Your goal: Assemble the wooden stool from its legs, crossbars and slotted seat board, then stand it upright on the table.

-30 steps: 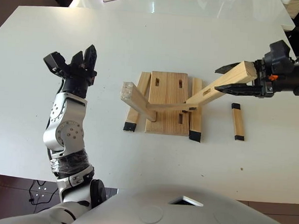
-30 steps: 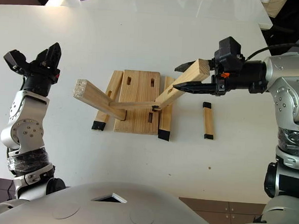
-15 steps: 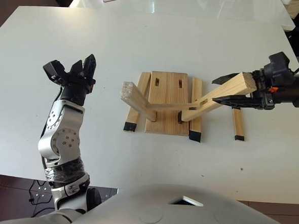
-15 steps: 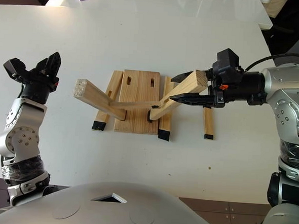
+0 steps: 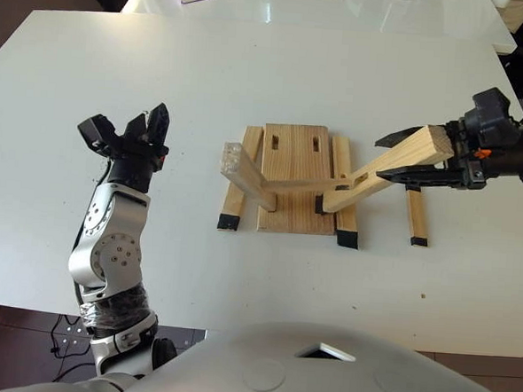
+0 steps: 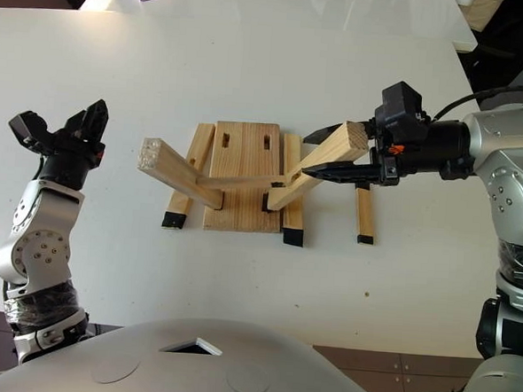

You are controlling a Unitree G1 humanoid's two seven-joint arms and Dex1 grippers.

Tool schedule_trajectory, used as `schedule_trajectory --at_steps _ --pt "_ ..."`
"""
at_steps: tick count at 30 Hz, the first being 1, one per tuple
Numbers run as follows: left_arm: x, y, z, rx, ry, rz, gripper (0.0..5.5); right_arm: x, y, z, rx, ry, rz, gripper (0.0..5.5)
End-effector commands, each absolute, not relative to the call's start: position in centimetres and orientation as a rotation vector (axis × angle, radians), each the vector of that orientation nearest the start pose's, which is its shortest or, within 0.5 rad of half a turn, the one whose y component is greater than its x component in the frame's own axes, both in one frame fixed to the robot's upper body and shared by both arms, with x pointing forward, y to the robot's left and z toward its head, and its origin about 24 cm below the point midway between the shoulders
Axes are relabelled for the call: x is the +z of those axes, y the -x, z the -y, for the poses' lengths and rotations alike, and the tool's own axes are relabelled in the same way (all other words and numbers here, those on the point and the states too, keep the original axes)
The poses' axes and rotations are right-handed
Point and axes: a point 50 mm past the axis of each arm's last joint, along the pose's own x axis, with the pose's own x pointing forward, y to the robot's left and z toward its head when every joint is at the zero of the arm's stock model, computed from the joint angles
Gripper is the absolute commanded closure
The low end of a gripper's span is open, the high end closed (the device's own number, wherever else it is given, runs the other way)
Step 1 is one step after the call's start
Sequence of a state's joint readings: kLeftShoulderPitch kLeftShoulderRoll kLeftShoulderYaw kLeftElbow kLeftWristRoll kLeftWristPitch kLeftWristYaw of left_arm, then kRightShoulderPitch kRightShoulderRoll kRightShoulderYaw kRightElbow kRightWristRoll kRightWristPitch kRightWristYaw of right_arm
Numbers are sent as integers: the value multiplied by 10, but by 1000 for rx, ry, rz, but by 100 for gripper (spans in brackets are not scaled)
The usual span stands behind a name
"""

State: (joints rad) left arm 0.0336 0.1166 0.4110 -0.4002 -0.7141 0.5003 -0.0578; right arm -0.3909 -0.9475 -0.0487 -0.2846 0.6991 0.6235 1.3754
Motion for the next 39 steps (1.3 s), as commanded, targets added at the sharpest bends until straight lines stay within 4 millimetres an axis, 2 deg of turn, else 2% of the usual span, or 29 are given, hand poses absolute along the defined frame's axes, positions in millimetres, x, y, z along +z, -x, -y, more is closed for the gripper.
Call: schedule_trajectory --at_steps 1,9,15,19,23,28,30,32,34,36,39 --pt "99 -225 -227 52 529 27 264 204 -246 200 1471 353 -238 347" --pt "98 -219 -205 -1 529 11 264 200 -247 192 1468 469 -246 347" --pt "110 -214 -167 -164 425 10 264 194 -244 187 1487 483 -265 347" --pt "124 -206 -148 -269 352 47 264 202 -250 189 1486 466 -265 347" --pt "149 -208 -153 -283 306 151 264 208 -255 191 1481 406 -278 347" --pt "212 -215 -174 -244 275 393 264 206 -255 191 1473 403 -283 347" --pt "236 -211 -169 -293 281 468 264 206 -253 190 1471 409 -281 347" --pt "251 -206 -151 -423 306 487 264 206 -252 190 1463 406 -279 347" --pt "255 -195 -128 -589 274 448 264 206 -252 189 1460 405 -278 347" --pt "250 -185 -113 -710 235 365 264 207 -253 188 1458 407 -277 347" --pt "241 -179 -105 -784 265 247 309 207 -253 187 1453 408 -275 347"
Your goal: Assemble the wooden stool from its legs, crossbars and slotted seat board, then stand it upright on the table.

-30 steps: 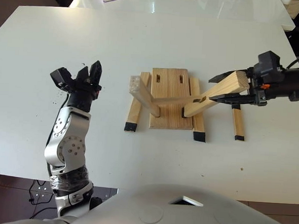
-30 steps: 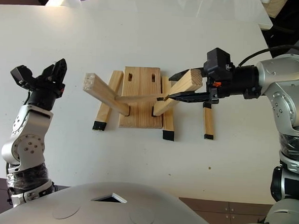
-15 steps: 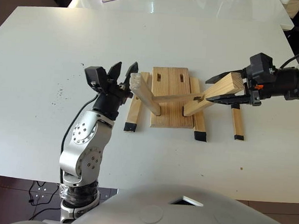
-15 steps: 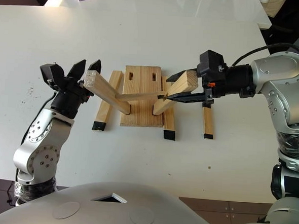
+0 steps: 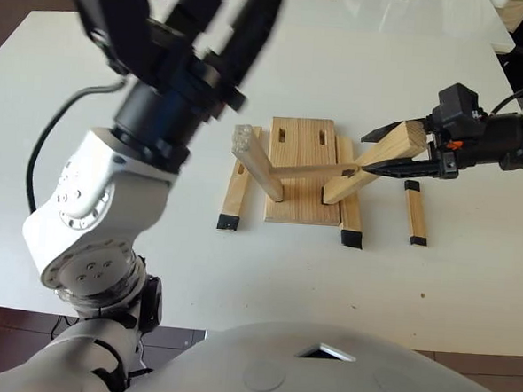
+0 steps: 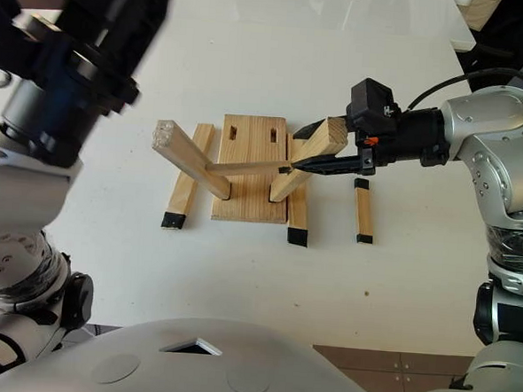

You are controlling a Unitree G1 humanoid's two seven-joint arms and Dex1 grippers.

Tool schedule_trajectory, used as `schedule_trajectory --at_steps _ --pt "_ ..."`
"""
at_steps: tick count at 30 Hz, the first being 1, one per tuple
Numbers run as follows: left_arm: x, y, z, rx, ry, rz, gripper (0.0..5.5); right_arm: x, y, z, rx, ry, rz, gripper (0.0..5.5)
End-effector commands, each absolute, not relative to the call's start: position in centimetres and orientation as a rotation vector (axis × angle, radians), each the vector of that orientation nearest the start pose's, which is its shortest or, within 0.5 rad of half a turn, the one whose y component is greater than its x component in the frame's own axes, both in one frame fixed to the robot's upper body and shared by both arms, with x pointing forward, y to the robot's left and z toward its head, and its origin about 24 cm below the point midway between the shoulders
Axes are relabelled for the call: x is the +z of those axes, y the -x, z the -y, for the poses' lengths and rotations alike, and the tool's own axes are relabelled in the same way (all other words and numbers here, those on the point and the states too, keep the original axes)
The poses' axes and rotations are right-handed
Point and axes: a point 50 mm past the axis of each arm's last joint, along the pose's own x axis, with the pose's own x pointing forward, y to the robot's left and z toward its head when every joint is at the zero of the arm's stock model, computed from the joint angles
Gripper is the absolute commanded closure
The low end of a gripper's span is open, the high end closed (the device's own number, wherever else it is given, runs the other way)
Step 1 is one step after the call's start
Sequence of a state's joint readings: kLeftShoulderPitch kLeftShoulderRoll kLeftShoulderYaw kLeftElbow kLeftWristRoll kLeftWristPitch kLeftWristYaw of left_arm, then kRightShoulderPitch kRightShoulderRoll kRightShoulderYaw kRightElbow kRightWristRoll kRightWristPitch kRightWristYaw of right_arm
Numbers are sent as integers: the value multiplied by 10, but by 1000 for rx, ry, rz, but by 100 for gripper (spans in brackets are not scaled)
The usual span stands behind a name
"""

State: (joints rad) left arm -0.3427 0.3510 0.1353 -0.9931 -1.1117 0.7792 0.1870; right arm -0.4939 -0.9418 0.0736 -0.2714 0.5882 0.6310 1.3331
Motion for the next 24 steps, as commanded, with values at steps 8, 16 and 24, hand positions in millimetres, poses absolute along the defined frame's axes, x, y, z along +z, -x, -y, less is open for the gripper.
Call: schedule_trajectory --at_steps 8,16,24 --pt "205 -180 -79 -765 468 -157 445 205 -255 185 1444 408 -276 347" --pt "177 -192 -68 -642 365 -359 550 205 -258 181 1440 411 -270 347" --pt "172 -192 -61 -684 28 -291 550 205 -261 178 1442 415 -268 347"
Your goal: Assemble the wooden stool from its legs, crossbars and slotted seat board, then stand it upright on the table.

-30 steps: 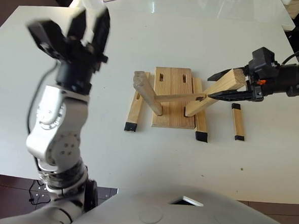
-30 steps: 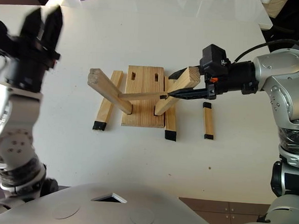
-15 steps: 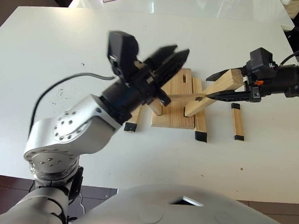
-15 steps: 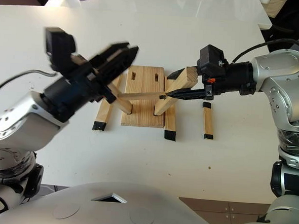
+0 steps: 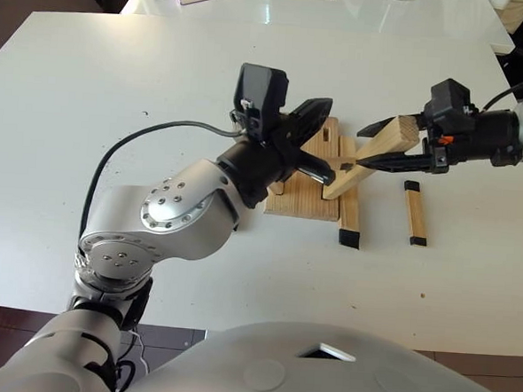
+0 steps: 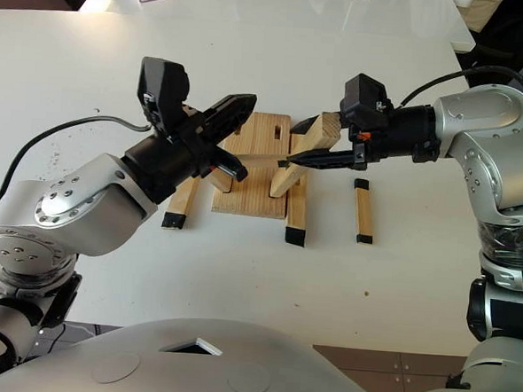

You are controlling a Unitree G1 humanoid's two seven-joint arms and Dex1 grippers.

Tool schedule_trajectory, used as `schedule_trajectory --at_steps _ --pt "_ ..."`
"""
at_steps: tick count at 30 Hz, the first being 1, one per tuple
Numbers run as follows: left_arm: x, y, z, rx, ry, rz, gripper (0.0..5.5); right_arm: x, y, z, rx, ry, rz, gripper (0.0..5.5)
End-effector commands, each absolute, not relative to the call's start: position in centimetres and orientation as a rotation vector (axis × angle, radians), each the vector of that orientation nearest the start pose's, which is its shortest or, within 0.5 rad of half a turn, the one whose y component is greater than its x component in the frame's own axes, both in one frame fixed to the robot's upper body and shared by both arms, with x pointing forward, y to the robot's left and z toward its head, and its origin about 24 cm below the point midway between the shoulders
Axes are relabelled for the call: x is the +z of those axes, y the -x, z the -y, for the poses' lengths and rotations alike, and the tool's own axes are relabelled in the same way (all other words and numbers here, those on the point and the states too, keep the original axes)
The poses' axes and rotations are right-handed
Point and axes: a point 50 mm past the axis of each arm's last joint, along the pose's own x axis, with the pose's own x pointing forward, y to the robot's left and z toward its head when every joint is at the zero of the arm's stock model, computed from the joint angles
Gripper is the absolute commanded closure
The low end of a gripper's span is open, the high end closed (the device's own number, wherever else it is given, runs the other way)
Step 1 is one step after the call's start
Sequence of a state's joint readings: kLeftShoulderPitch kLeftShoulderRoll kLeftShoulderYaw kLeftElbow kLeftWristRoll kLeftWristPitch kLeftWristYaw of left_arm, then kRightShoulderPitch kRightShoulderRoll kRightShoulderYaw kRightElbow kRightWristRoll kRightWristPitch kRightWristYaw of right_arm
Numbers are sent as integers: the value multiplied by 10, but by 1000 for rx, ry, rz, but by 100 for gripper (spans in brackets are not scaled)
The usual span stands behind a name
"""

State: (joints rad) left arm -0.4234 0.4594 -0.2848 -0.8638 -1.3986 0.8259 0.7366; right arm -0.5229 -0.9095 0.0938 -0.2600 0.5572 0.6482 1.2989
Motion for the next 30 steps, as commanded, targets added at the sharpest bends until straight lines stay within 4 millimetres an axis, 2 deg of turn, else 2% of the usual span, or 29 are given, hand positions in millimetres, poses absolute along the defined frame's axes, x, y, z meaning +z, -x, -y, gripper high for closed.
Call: schedule_trajectory --at_steps 1,4,10,14,17,20,26,30 --pt "173 -193 -62 -677 -32 -265 550 205 -261 178 1442 416 -268 347" --pt "177 -197 -63 -640 -159 -196 550 204 -263 177 1442 419 -267 347" --pt "199 -206 -63 -586 -246 -35 550 202 -264 177 1429 416 -265 347" --pt "203 -211 -56 -629 -450 25 550 198 -263 177 1415 408 -264 347" --pt "197 -213 -51 -671 -572 20 550 197 -262 177 1404 405 -261 347" --pt "184 -214 -54 -692 -624 -40 550 196 -261 177 1389 404 -258 347" --pt "168 -211 -60 -726 -652 -123 550 194 -261 176 1358 404 -259 347" --pt "160 -210 -59 -735 -632 -150 550 207 -262 165 1361 396 -225 347"
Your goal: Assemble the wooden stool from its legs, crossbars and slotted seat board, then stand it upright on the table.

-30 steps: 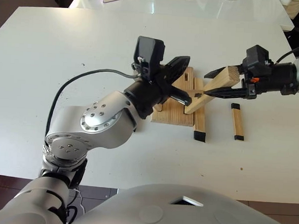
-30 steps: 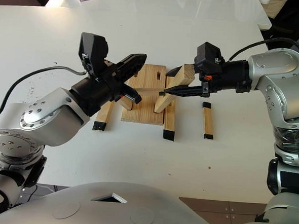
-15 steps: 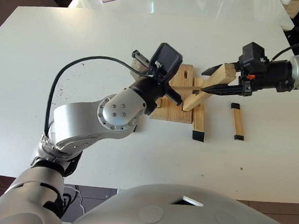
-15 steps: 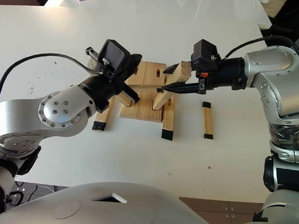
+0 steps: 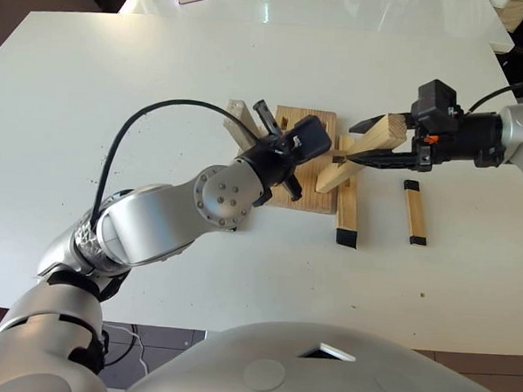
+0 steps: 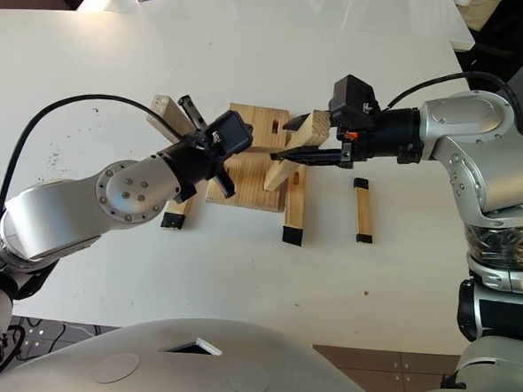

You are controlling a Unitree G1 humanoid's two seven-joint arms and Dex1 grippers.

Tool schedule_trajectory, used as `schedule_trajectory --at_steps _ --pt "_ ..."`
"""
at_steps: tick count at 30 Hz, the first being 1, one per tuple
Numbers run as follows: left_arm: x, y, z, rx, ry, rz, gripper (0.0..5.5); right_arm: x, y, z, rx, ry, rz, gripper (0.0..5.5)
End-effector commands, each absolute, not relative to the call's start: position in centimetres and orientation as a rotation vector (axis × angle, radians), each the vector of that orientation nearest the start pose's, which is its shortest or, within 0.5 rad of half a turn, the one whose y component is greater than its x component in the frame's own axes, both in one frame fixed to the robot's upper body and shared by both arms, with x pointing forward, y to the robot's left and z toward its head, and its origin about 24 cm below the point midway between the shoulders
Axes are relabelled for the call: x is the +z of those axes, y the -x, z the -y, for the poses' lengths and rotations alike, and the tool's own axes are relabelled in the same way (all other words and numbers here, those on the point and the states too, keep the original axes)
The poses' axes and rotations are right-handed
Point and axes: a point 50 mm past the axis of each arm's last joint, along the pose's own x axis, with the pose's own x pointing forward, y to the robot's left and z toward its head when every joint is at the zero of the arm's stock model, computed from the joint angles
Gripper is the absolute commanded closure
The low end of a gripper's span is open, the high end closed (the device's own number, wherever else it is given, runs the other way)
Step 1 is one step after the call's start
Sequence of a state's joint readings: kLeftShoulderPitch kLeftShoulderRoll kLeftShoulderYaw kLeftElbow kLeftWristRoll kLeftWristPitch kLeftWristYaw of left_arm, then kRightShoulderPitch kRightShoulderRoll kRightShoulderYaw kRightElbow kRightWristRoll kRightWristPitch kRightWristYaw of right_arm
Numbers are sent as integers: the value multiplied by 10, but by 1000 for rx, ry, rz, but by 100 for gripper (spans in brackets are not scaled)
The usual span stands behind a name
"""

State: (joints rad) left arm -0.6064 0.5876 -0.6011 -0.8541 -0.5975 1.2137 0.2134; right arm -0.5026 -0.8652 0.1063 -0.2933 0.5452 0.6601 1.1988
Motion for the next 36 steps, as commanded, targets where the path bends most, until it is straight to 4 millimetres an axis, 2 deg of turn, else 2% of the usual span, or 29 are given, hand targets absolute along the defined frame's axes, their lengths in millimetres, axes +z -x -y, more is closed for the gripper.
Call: schedule_trajectory --at_steps 1,9,14,18,20,21,23,24,25,29,31,33,35,36 --pt "158 -211 -58 -732 -625 -155 550 210 -263 162 1361 404 -219 347" --pt "129 -214 -62 -651 -604 -237 550 230 -268 143 1392 452 -199 347" --pt "106 -220 -64 -609 -580 -298 550 229 -272 141 1394 461 -211 347" --pt "96 -223 -62 -594 -571 -309 550 230 -274 136 1402 460 -204 347" --pt "98 -227 -58 -585 -556 -276 550 229 -276 131 1419 466 -208 347" --pt "104 -229 -56 -579 -533 -238 550 228 -277 129 1424 473 -216 347" --pt "144 -236 -50 -531 -354 -25 550 220 -281 133 1407 507 -256 347" --pt "172 -237 -51 -497 -224 97 550 216 -284 138 1386 519 -276 347" --pt "198 -237 -59 -451 -110 214 550 213 -286 143 1369 527 -292 347" --pt "270 -227 -92 -379 126 542 550 210 -284 160 1337 524 -324 347" --pt "294 -221 -109 -372 220 648 550 208 -283 162 1334 521 -325 347" --pt "314 -218 -140 -306 317 723 550 207 -281 162 1335 518 -321 347" --pt "315 -222 -182 -153 288 686 550 210 -277 165 1331 516 -318 347" --pt "301 -227 -205 -44 250 585 550 211 -275 168 1327 515 -320 347"
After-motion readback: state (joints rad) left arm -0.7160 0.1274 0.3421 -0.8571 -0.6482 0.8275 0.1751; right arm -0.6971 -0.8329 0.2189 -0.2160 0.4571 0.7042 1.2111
